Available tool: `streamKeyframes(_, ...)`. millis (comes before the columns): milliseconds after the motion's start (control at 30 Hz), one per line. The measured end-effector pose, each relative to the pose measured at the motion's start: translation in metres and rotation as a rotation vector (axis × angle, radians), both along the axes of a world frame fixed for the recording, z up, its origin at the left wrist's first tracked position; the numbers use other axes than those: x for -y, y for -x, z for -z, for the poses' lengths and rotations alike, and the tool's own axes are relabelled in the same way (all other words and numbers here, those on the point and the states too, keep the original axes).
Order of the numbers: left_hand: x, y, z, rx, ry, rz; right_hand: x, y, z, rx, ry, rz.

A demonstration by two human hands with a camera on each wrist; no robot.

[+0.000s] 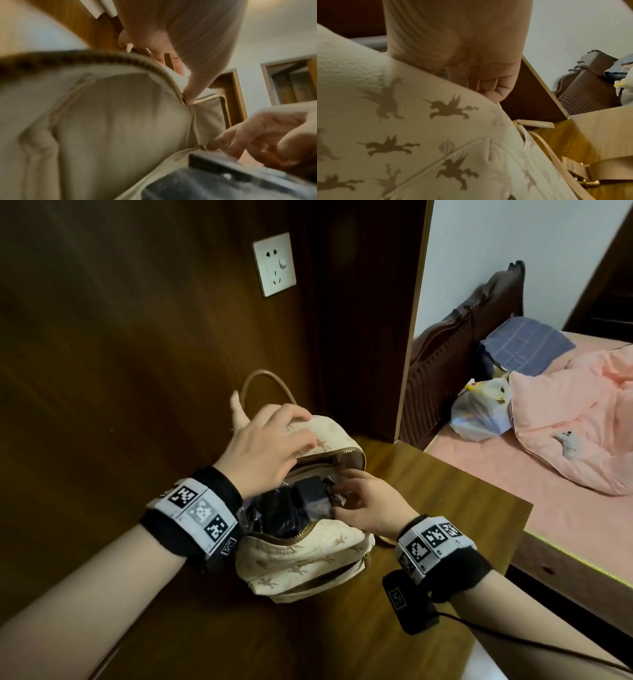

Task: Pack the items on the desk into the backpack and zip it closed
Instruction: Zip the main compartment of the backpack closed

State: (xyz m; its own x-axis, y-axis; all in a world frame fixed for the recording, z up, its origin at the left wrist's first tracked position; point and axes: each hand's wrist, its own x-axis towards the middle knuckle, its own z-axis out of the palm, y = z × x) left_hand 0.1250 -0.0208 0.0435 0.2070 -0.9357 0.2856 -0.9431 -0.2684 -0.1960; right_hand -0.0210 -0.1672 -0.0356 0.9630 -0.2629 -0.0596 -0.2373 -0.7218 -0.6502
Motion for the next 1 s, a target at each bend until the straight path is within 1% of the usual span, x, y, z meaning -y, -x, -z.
streamKeyframes(100, 0.002, -0.004, 0.007, 0.182, 0.035, 0.047, 0.000, 0.000, 0.004, -0.013, 0.026, -0.029)
streamKeyframes(167, 0.003, -0.009, 0.008, 0.307, 0.020, 0.122, 0.000, 0.000, 0.005, -0.006, 0.019, -0.022)
streamKeyframes(200, 0.004, -0.013, 0.007, 0.326, 0.023, 0.177, 0.000, 0.000, 0.006, -0.002, 0.013, -0.016)
streamKeyframes(267, 0.008, -0.018, 0.000, 0.245, 0.028, 0.289, -0.001, 0.001, 0.009, 0.001, 0.005, -0.014)
streamKeyframes(333, 0.015, -0.021, -0.007, 0.112, 0.005, 0.334, -0.002, 0.002, 0.010, -0.008, -0.013, -0.011)
streamKeyframes(433, 0.022, -0.023, -0.014, -0.084, -0.057, 0.263, -0.004, 0.004, 0.009, -0.024, -0.044, -0.010)
streamKeyframes(533, 0.025, -0.026, -0.014, -0.199, -0.130, 0.193, -0.005, 0.007, 0.008, -0.017, -0.050, -0.007)
streamKeyframes(600, 0.031, -0.024, -0.014, -0.199, -0.183, 0.181, -0.006, 0.010, 0.006, -0.020, -0.045, 0.003)
streamKeyframes(733, 0.042, -0.019, -0.013, -0.073, -0.275, 0.165, -0.006, 0.007, 0.001, -0.048, -0.001, 0.019)
streamKeyframes(833, 0.044, -0.022, -0.012, -0.036, -0.260, 0.185, -0.005, 0.000, 0.000, -0.094, 0.011, 0.028)
streamKeyframes(933, 0.048, -0.024, -0.010, -0.054, -0.265, 0.131, -0.003, -0.002, 0.003, -0.116, 0.009, 0.020)
streamKeyframes(1000, 0.050, -0.024, -0.007, -0.058, -0.228, 0.109, -0.002, -0.001, 0.005, -0.101, -0.004, 0.019)
